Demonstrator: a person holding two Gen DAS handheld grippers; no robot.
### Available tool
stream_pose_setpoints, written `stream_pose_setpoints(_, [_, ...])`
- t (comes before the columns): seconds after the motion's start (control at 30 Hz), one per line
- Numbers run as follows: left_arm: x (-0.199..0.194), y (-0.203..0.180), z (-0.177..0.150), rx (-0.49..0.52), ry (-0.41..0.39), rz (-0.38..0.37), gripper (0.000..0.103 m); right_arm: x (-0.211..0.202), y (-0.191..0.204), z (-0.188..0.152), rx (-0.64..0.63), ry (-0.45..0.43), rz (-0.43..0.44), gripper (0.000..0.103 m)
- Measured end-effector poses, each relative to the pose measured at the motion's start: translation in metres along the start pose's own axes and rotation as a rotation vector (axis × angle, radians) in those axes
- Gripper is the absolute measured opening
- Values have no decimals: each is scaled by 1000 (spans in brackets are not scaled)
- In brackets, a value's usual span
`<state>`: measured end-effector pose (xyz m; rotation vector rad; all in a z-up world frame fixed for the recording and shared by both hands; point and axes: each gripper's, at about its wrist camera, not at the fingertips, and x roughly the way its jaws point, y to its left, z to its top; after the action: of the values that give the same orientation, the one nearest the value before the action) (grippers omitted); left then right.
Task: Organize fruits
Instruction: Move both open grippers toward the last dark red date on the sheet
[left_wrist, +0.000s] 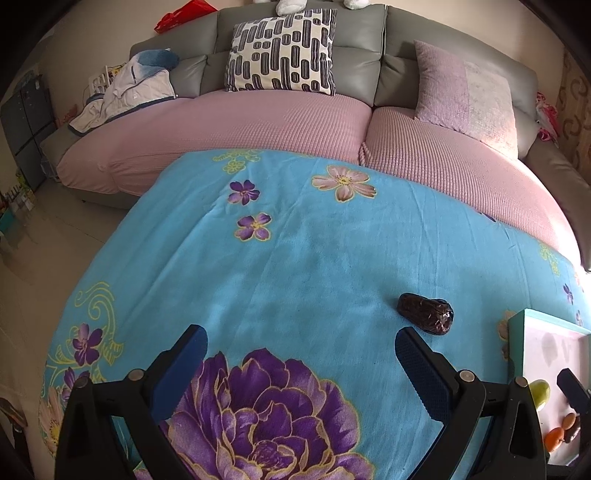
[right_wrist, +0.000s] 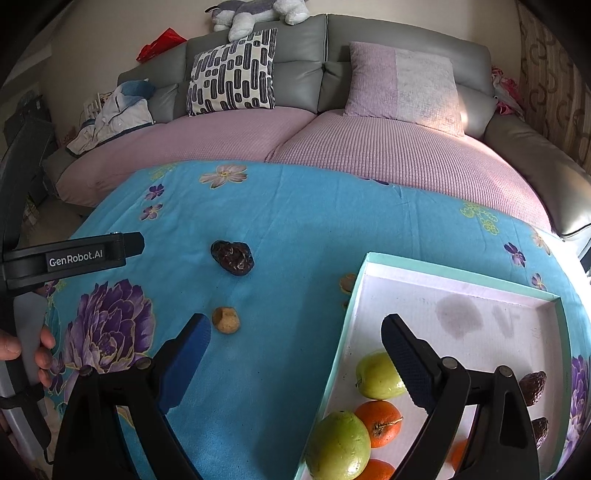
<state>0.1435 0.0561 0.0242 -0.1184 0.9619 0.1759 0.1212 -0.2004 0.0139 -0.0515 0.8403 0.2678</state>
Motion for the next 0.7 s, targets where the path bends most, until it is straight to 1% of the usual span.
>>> stream_pose_setpoints(0.17, [11,0,7,-11,13,-21,103,11,-5,5,14,11,-6,94])
stream_pose_setpoints(0.33, [24,4,15,-32,26,-35,103,24,-6,15,31,20,6,94])
stream_pose_setpoints(0.47, [32,5,20,-28,38,-42,103,31,3,22,-7,20,25,93])
stream_pose_setpoints(0.53, [37,5,21,-23,40,-36,103,37,9,20,-25,38,37,93])
stream_pose_setpoints(0.6, [44,8,19,-25,58,-26,103,43,16,17,-51,61,38,92])
stream_pose_setpoints(0.67, [51,11,16,-20,88,-10,103,48,22,14,-71,81,39,84])
stream_pose_setpoints(0.7, [54,13,14,-14,99,3,103,50,24,13,-75,90,43,84])
